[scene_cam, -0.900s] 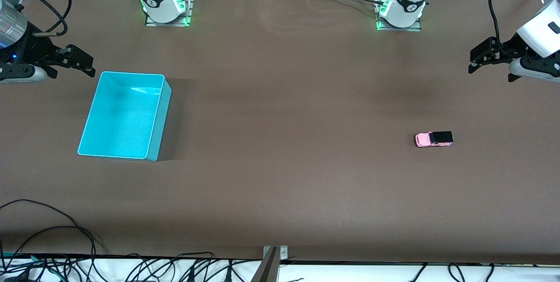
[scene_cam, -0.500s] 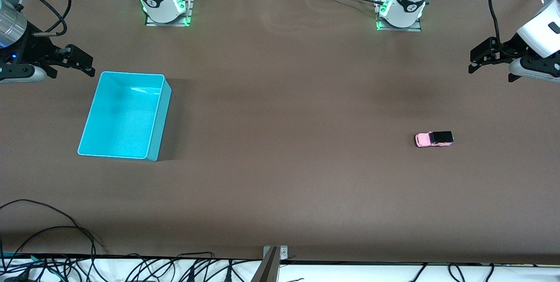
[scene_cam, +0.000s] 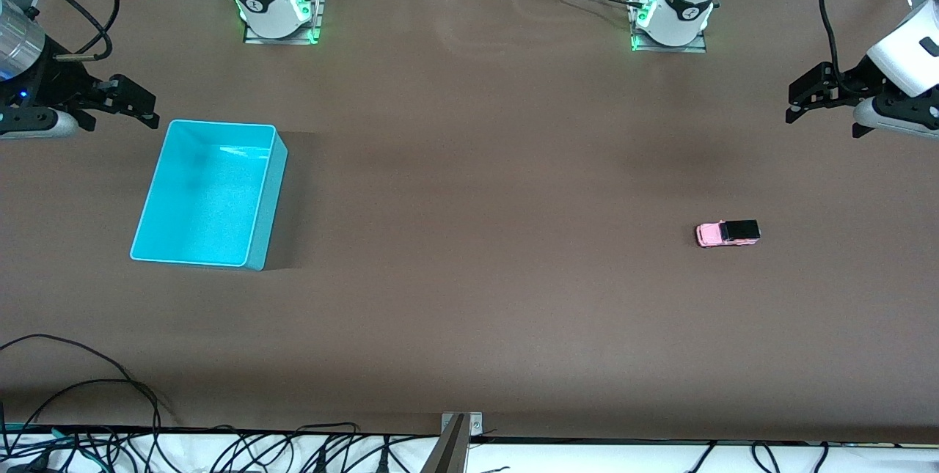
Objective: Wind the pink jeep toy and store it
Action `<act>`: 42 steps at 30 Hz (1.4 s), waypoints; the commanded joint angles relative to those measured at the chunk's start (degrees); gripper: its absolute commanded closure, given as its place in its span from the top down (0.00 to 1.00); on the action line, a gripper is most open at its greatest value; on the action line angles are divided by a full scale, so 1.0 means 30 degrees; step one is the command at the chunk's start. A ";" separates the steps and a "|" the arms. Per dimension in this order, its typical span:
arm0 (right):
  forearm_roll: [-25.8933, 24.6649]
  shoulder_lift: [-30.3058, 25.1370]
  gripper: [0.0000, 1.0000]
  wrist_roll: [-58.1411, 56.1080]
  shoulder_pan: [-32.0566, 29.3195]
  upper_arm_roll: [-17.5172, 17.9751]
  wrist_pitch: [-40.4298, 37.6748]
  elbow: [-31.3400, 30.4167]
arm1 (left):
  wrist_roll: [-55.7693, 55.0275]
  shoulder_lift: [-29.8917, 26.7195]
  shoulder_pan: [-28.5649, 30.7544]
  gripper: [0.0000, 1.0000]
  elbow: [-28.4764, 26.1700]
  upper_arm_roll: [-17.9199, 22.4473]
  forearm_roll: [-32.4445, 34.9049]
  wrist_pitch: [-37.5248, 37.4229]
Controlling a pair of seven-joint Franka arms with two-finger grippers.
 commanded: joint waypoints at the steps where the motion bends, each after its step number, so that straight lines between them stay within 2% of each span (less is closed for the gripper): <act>1: 0.0392 0.0018 1.00 -0.0158 -0.0021 -0.0084 -0.0404 0.0396 | 0.0163 0.0332 0.0000 1.00 0.0733 0.0085 -0.0248 -0.0522; 24: 0.0392 -0.0011 1.00 0.0018 -0.0021 -0.0084 -0.0404 0.0396 | 0.0369 0.0332 -0.0088 1.00 0.0881 -0.0032 -0.0277 -0.0522; 27: 0.0392 0.0018 1.00 0.0047 -0.0021 -0.0084 -0.0404 0.0396 | 0.0368 0.1119 -0.0176 1.00 0.0908 -0.0032 -0.0131 -0.0609; 32: 0.0392 0.0018 1.00 0.0047 -0.0021 -0.0084 -0.0404 0.0396 | 0.0573 0.1122 -0.0029 1.00 0.0938 -0.0003 0.0133 -0.0844; 42: 0.0392 -0.0011 1.00 0.0017 -0.0021 -0.0084 -0.0404 0.0396 | 0.7160 0.1971 0.0029 1.00 0.0997 0.0114 0.0133 -0.0874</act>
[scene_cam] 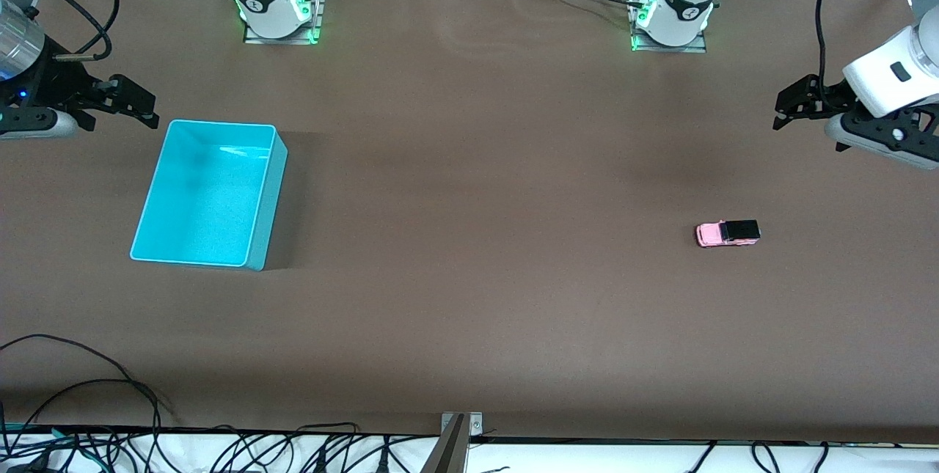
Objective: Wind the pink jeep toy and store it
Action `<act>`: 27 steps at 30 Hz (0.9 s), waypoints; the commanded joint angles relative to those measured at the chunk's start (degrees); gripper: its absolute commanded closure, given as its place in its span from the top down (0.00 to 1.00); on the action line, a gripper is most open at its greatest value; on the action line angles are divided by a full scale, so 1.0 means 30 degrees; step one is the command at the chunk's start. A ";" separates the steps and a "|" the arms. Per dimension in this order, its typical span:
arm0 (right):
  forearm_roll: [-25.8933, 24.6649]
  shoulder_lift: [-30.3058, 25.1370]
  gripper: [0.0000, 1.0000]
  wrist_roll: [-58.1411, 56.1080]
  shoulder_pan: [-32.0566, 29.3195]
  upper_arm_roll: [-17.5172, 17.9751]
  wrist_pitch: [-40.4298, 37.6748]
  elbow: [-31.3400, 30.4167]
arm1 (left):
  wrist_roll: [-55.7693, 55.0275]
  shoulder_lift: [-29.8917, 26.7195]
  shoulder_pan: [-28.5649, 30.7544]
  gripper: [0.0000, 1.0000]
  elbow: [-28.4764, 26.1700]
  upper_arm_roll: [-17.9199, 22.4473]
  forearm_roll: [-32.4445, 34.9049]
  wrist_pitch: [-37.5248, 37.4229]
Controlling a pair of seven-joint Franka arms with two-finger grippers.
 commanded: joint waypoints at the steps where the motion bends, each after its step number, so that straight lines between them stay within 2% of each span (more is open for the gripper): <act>1: 0.0392 -0.0011 1.00 0.0006 -0.0013 -0.0080 -0.0395 0.0390 | 0.3700 0.0897 0.0123 1.00 0.0744 0.0136 0.0143 -0.0484; 13: 0.0392 -0.0011 1.00 0.0006 -0.0013 -0.0080 -0.0395 0.0390 | 0.8770 0.2831 0.0094 1.00 0.1770 0.0106 0.1694 -0.0221; 23: 0.0274 0.0076 1.00 -0.0228 -0.0101 -0.0080 -0.0336 0.0419 | 1.4307 0.4675 0.0971 1.00 0.1418 0.0106 0.1842 0.2881; 27: 0.0274 0.0077 1.00 -0.0228 -0.0101 -0.0080 -0.0365 0.0419 | 1.5422 0.5058 0.1061 1.00 0.0571 0.0106 0.1725 0.4433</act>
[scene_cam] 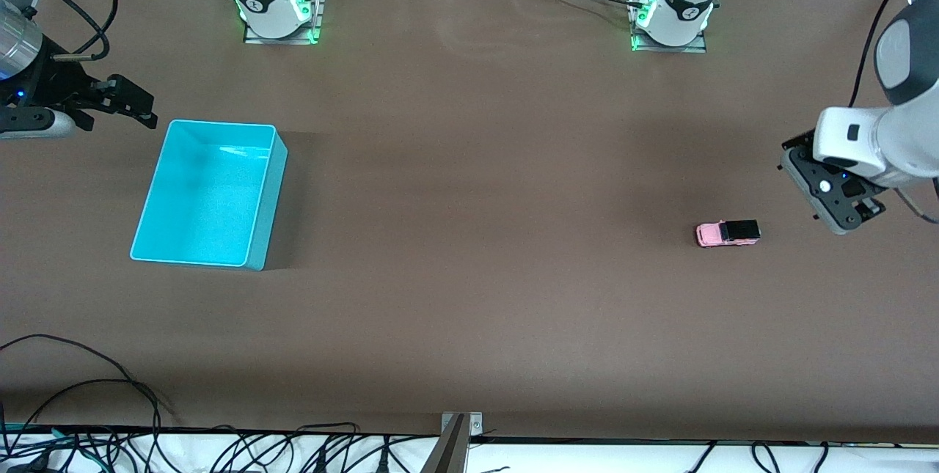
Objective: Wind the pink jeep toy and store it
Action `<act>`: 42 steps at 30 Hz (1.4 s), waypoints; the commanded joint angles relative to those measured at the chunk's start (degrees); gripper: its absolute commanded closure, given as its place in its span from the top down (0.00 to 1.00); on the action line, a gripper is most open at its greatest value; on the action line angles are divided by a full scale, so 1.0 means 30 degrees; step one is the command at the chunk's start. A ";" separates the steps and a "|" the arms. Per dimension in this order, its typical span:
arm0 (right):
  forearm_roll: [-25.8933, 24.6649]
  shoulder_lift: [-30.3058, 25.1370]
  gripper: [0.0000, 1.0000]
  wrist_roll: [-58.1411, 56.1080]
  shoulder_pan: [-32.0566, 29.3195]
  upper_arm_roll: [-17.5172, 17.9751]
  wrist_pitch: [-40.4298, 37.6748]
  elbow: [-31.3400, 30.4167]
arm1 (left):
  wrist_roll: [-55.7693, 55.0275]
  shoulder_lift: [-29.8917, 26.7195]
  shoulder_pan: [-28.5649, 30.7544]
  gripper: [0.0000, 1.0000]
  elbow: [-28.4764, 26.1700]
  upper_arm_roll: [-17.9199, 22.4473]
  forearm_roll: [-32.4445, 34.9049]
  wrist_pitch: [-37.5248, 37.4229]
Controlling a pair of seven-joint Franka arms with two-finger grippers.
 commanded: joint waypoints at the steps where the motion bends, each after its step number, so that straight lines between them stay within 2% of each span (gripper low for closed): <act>1: 0.0245 0.0077 1.00 -0.0169 -0.0054 -0.0061 -0.0387 0.0398 | 0.2102 0.0867 0.0408 1.00 -0.0642 -0.0062 0.0136 0.1976; 9: -0.0018 0.0048 1.00 -0.0022 0.0064 0.0027 -0.0417 0.0369 | 0.3214 0.1247 0.0613 1.00 -0.3135 -0.0062 0.0136 0.5638; 16: -0.0750 0.0019 1.00 -0.0051 0.0122 0.0056 -0.0417 0.0368 | 0.5060 0.3209 0.1140 1.00 -0.3225 -0.0091 0.0136 0.7779; 25: -0.0663 0.0019 1.00 -0.0022 0.0122 0.0027 -0.0446 0.0339 | 0.6879 0.4968 0.1551 1.00 -0.3487 -0.0120 0.0136 0.9188; 27: -0.0663 0.0048 1.00 -0.0022 0.0122 0.0027 -0.0446 0.0339 | 0.6909 0.4998 0.1609 1.00 -0.4070 -0.0121 0.0136 0.9566; 28: -0.0663 0.0019 1.00 -0.0022 0.0122 0.0056 -0.0446 0.0368 | 0.6967 0.4824 0.1668 1.00 -0.5698 -0.0121 0.0136 1.1222; 29: -0.0663 0.0048 1.00 0.0007 0.0122 0.0056 -0.0446 0.0369 | 0.7025 0.4822 0.1668 1.00 -0.5976 -0.0121 0.0136 1.1587; 34: -0.0663 0.0048 1.00 -0.0022 0.0122 0.0056 -0.0417 0.0339 | 0.7376 0.4822 0.1756 1.00 -0.6739 -0.0121 0.0136 1.2586; 42: -0.0663 0.0048 1.00 -0.0022 0.0122 0.0027 -0.0417 0.0339 | 0.7582 0.4442 0.2108 1.00 -0.8145 -0.0209 0.0136 1.2674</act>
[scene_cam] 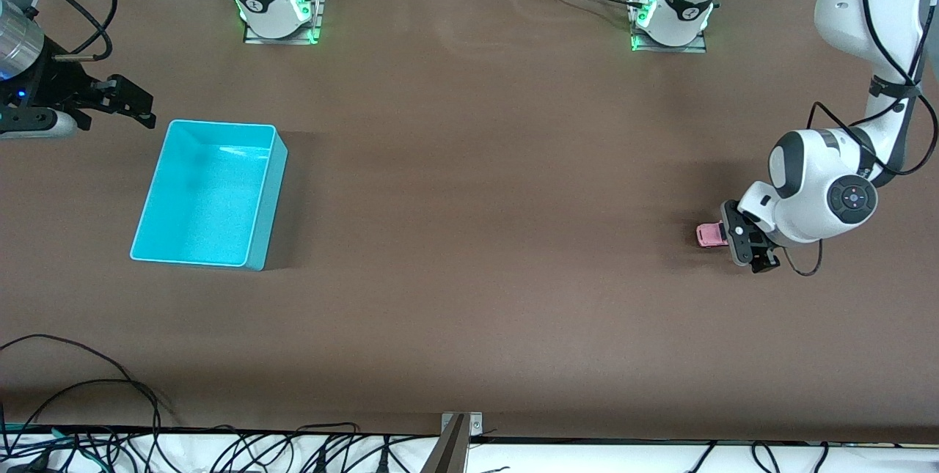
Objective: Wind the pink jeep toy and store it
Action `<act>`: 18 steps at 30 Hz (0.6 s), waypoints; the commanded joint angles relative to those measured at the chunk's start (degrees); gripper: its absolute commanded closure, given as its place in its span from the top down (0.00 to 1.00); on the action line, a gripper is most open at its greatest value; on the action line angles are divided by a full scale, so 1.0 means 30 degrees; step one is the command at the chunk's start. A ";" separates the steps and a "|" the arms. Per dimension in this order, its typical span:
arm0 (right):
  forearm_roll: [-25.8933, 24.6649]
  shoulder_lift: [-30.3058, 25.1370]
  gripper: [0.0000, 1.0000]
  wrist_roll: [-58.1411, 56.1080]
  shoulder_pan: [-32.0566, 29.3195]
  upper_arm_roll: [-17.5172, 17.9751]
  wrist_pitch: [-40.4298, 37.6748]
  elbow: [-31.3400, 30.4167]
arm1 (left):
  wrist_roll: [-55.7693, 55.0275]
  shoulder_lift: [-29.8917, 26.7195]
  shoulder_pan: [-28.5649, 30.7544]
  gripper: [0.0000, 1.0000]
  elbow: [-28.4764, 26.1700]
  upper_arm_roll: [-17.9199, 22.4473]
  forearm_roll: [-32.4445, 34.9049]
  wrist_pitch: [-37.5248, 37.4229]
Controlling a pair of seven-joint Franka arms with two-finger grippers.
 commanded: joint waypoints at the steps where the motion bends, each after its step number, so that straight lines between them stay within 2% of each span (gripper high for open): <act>1: -0.0241 0.0046 1.00 -0.0022 0.0080 -0.0022 -0.0335 0.0367 | 0.0604 -0.0957 0.0370 1.00 -0.1287 -0.0219 0.0136 0.0272; 9: -0.0241 0.0046 1.00 -0.0051 0.0080 -0.0022 -0.0335 0.0338 | 0.1014 -0.1251 0.0370 1.00 -0.1757 -0.0248 0.0136 0.0272; 10: -0.0241 0.0046 1.00 -0.0051 0.0080 -0.0022 -0.0335 0.0338 | 0.1044 -0.1251 0.0341 0.97 -0.1728 -0.0248 0.0136 0.0272; 12: -0.0240 0.0046 1.00 -0.0081 0.0080 -0.0022 -0.0335 0.0367 | 0.1247 -0.1251 0.0340 0.80 -0.1727 -0.0248 0.0136 0.0272; 14: -0.0240 0.0046 1.00 -0.0110 0.0080 -0.0022 -0.0335 0.0367 | 0.1657 -0.1251 0.0340 0.55 -0.1698 -0.0248 0.0136 0.0301; 15: -0.0212 0.0046 1.00 -0.0110 0.0080 -0.0022 -0.0335 0.0338 | 0.1862 -0.1222 0.0340 0.45 -0.1669 -0.0277 0.0136 0.0330; 17: -0.0211 0.0046 1.00 -0.0110 0.0080 -0.0022 -0.0335 0.0338 | 0.2185 -0.1163 0.0340 0.33 -0.1581 -0.0277 0.0136 0.0389; 18: -0.0211 0.0046 1.00 -0.0110 0.0080 -0.0022 -0.0335 0.0367 | 0.2302 -0.1105 0.0340 0.30 -0.1581 -0.0248 0.0136 0.0447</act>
